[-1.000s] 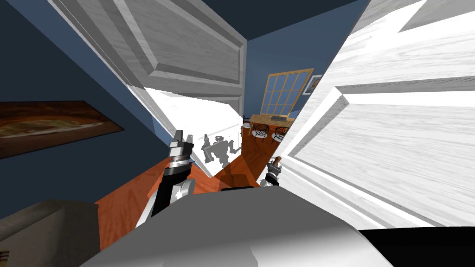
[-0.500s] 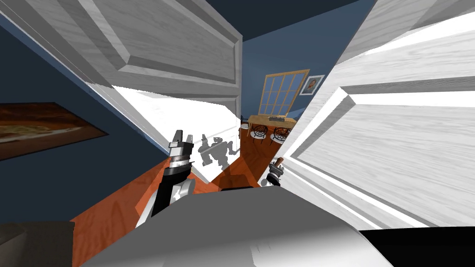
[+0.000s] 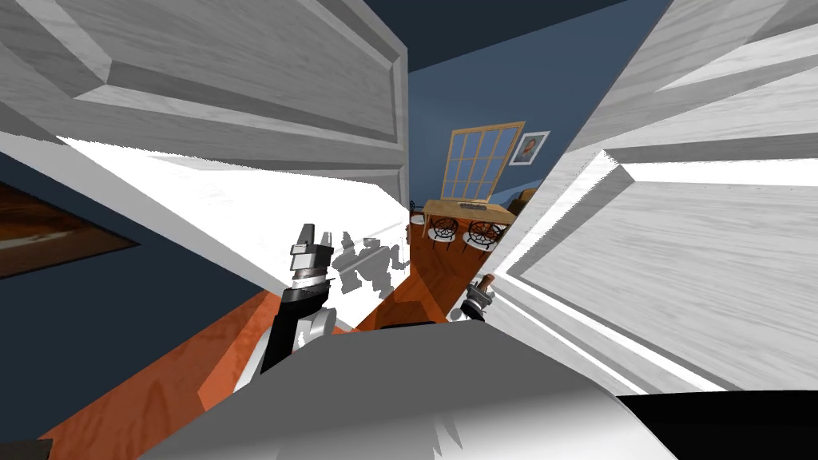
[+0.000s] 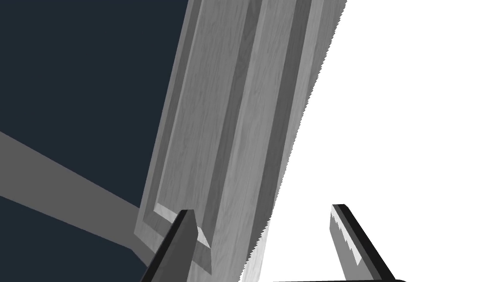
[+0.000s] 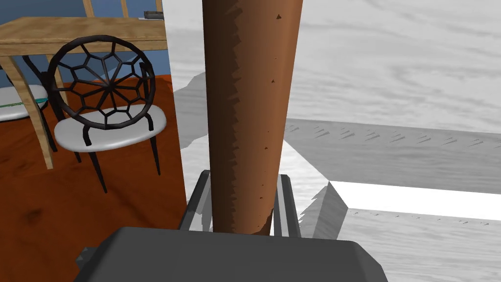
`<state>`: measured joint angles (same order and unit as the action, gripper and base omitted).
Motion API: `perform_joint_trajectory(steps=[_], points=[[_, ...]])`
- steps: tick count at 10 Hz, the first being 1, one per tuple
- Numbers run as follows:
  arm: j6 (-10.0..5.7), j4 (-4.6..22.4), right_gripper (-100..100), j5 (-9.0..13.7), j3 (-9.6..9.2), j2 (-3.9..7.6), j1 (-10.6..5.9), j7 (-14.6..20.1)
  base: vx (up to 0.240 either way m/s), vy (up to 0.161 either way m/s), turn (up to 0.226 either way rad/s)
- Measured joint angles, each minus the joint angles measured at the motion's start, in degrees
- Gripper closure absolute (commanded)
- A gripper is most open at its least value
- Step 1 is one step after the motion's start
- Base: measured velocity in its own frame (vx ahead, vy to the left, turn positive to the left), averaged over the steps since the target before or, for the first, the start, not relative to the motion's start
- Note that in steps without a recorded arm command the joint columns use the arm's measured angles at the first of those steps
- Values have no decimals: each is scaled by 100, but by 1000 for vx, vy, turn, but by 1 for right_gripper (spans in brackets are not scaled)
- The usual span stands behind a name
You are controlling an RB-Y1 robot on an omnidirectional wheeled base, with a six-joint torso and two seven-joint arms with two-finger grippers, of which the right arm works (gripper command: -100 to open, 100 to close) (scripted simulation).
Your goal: Push the door open
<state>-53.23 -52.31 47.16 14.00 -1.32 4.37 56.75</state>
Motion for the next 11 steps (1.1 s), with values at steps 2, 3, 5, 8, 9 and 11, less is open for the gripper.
perform_joint_trajectory(steps=[2, 3, 5, 8, 9, 11], points=[[14, 52, 100, 41, 4, 47, -22, -20, 141, -112, -54], [43, -3, 100, 71, 26, 61, -8, -66, 142, -163, -72], [-2, 7, 100, 106, 48, 127, -36, -75, 158, -124, -75], [-53, 33, 100, 187, 131, 189, -118, -140, 144, -131, -95], [-117, 198, 100, 223, 151, 240, -200, -108, 151, -126, -6], [-96, 82, 100, 262, 208, 313, -152, -114, 76, -71, -57]])
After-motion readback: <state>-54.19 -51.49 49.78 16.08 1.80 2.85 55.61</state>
